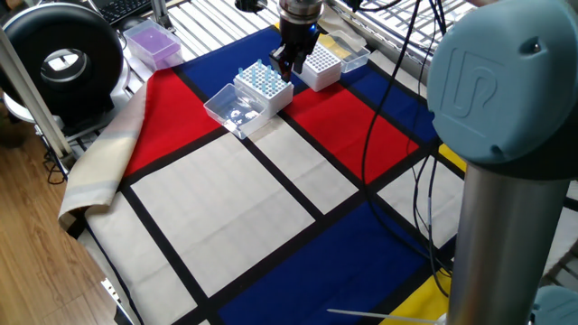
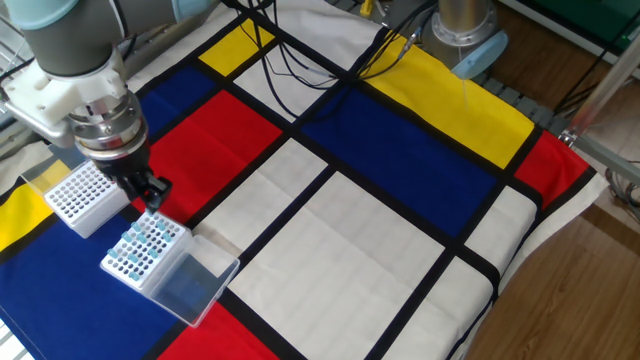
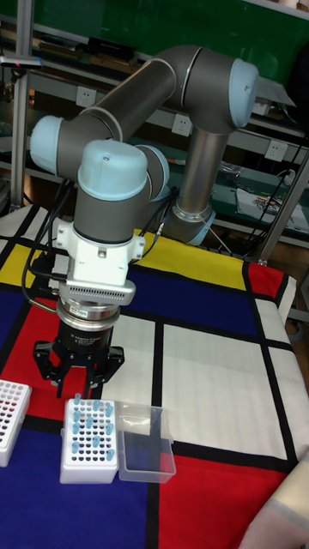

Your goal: Transfer all medium pipette tips from one holder to another

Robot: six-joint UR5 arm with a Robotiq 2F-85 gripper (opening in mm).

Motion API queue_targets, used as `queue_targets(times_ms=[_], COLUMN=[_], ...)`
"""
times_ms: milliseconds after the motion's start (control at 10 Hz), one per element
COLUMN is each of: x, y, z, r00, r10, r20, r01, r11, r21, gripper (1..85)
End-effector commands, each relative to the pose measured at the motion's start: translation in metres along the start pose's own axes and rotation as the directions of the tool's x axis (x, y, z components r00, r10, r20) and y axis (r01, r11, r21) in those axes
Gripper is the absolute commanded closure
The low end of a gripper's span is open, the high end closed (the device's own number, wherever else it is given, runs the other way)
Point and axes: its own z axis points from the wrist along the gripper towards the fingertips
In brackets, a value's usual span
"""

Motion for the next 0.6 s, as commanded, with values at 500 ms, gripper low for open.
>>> queue_targets(times_ms=[500], x=[-0.0062], y=[0.0006], z=[0.0043], r00=[1.0], r10=[0.017], r20=[0.02], r01=[-0.017], r11=[1.0], r21=[0.015], gripper=[51.0])
